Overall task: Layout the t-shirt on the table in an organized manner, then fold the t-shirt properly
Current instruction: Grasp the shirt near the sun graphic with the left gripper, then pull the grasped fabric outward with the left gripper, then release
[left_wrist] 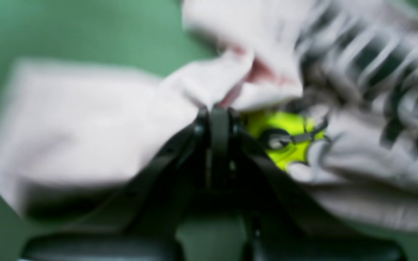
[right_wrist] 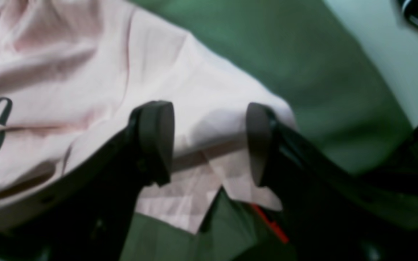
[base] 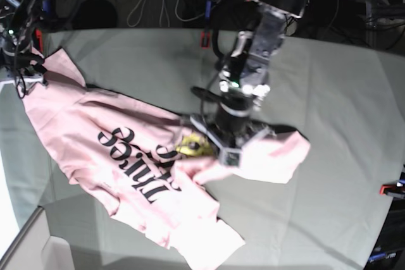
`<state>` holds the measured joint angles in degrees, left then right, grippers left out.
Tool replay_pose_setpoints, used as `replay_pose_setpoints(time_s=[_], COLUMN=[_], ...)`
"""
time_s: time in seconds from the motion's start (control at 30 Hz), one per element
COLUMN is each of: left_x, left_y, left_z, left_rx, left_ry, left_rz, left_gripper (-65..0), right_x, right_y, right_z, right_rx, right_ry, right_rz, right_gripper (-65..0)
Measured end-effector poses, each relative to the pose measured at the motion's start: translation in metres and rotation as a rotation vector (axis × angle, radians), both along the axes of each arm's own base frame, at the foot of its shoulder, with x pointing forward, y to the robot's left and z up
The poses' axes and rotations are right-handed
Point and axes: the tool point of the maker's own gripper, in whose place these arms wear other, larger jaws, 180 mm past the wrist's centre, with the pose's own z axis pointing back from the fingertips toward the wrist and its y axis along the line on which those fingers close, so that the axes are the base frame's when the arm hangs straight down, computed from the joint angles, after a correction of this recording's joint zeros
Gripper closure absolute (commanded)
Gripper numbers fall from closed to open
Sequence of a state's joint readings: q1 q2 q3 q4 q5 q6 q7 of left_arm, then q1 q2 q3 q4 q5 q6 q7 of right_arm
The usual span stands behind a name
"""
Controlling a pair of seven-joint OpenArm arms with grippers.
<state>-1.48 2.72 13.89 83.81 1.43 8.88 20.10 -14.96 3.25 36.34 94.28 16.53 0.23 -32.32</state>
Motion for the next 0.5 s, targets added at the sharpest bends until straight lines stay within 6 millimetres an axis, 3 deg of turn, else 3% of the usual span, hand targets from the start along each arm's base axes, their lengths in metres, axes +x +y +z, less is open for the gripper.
replay_pose_setpoints(time_s=[0.13, 0.2, 0.3, 0.37, 0.5], left_x=[0.015, 0.017, 0.032, 0.055, 0.097], left_y=[0.017, 0.020, 0.019, 0.019, 0.028], left_z=[0.082, 0.099, 0.113, 0.116, 0.082], left_rx=[-0.006, -0.002, 0.011, 0.034, 0.103], left_ry=[-0.223, -0.245, -0.251, -0.262, -0.159], left_rz=[0.013, 0.011, 0.003, -0.004, 0.014], left_gripper=[-0.3, -0.3, -0.3, -0.3, -0.3], right_x=[0.000, 0.000, 0.000, 0.000, -0.001], right_y=[-0.001, 0.000, -0.001, -0.001, -0.001], right_z=[0.000, 0.000, 0.000, 0.000, 0.000], right_rx=[-0.002, -0.001, -0.002, -0.002, -0.004], right_ry=[0.001, 0.001, 0.002, 0.000, 0.001], right_rz=[0.000, 0.000, 0.000, 0.001, 0.001], right_gripper=[-32.6, -32.6, -32.6, -32.6, -32.6])
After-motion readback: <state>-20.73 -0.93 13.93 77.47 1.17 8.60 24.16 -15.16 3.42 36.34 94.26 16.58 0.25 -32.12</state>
